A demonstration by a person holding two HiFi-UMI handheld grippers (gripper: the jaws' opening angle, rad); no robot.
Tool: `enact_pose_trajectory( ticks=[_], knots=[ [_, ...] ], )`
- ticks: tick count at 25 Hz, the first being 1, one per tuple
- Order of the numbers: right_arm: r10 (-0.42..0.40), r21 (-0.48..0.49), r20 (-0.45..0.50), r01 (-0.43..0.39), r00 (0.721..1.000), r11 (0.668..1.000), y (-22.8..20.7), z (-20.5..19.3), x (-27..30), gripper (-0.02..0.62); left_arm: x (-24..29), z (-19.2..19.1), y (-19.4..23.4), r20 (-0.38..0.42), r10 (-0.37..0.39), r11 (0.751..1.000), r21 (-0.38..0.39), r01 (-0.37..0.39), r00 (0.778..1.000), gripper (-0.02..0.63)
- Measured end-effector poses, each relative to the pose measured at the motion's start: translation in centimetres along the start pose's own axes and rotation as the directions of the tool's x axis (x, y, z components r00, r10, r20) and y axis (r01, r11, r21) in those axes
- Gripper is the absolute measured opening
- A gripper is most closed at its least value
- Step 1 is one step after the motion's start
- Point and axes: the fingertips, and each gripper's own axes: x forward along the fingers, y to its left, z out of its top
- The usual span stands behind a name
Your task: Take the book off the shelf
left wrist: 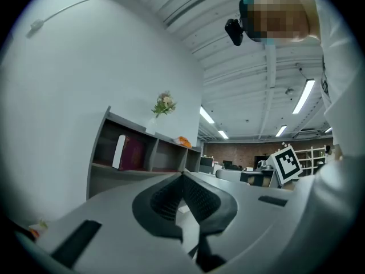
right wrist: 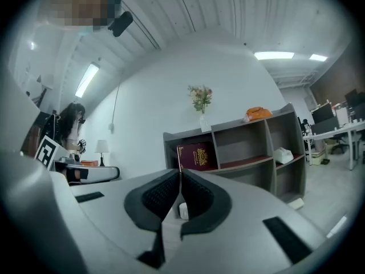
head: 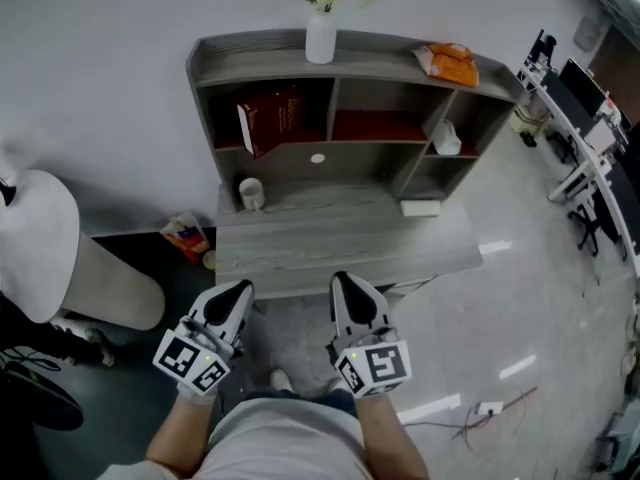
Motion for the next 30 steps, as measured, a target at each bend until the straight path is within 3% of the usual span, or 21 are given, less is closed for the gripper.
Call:
enact_pose_trajectory(
  ticks=[13,24,30],
  knots=[
    [-0.046,-0.029,-0.026,0.045,0.999,0.999,0.2,-1.6,3.6,0.021,0.6,-0.4,5.4,0.007,0.015,1.0,-0.01,-0.015,1.0,0.015],
    [0.048,0.003,-0.051,-0.048,0.998,0.999,-6.4,-2.2,10.7,0.021,8.1,-1.1,9.1,-0.003,0.118,0.993,0.006,-0.118,0.993,0.017],
    [0.135,0.02,-0.046,-0.134,0.99,0.991,-10.3,-1.3,15.3,0.021,13.1,-0.3,11.3,0.008,0.214,0.976,0.044,-0.214,0.977,0.018]
  ],
)
